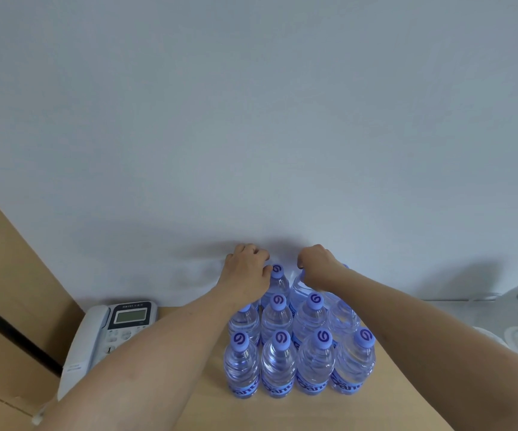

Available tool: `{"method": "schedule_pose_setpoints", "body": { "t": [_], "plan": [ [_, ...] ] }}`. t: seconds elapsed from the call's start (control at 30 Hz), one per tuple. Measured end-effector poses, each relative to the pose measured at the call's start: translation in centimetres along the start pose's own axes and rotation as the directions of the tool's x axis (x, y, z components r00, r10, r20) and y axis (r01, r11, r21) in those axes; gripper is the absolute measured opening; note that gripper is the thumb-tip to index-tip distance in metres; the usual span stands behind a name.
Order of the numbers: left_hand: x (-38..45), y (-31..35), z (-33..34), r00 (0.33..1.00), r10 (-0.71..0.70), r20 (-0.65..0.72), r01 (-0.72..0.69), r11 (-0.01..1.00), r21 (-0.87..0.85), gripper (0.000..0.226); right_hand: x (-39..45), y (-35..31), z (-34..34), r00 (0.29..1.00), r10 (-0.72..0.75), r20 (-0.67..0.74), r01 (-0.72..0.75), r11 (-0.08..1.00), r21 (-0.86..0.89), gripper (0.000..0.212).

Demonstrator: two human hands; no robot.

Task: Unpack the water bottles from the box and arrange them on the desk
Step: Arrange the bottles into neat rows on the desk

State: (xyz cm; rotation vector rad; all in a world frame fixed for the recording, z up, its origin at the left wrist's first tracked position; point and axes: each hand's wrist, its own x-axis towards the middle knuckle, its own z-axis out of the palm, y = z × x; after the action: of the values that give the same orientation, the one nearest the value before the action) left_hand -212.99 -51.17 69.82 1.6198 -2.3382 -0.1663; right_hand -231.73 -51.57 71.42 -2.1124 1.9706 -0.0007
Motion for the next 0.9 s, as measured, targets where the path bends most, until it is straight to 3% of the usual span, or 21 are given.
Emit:
{"method": "schedule_pose_setpoints", "body": {
  "t": [0.07,0.17,0.3,0.57,0.67,0.77,0.83,0.9],
  "plan": [
    [0.0,-0.1,0.0,1.0,0.002,-0.003,-0.002,1.0,0.001,0.033,0.1,0.0,0.1,1.0,-0.015,-0.005,0.015,1.0,-0.019,0.034],
    [0.0,-0.3,-0.1,1.0,0.006,-0.008,-0.006,1.0,0.003,0.033,0.2,0.0,0.2,0.999,-0.041,-0.004,0.041,0.998,-0.046,0.022],
    [0.1,-0.5,-0.3,1.0,0.011,-0.013,-0.011,1.0,0.003,0.034,0.3,0.1,0.4,0.998,-0.058,-0.01,0.057,0.996,-0.066,0.036],
    [0.4,-0.6,-0.2,1.0,0.028,-0.001,-0.028,1.0,0.01,0.034,-0.1,-0.1,0.1,0.998,-0.066,0.019,0.068,0.994,-0.082,0.036],
    [0.5,-0.6,-0.2,0.999,0.033,-0.004,-0.033,0.999,0.017,0.034,-0.2,-0.7,-0.2,0.997,-0.08,0.004,0.08,0.997,-0.009,0.043],
    [0.6,-0.8,-0.4,0.999,0.037,-0.013,-0.037,0.999,0.015,0.033,-0.2,-2.1,-0.4,0.988,-0.099,-0.119,0.113,0.986,0.121,0.041],
    [0.4,-1.0,-0.5,0.999,0.04,-0.015,-0.04,0.999,0.001,0.032,0.1,-3.2,-0.2,0.983,-0.112,-0.148,0.13,0.985,0.114,0.037],
    [0.3,-1.4,-0.6,0.999,0.037,-0.006,-0.037,0.999,-0.001,0.032,0.3,-4.2,0.0,0.99,-0.102,-0.093,0.108,0.993,0.056,0.039]
  ]
}}
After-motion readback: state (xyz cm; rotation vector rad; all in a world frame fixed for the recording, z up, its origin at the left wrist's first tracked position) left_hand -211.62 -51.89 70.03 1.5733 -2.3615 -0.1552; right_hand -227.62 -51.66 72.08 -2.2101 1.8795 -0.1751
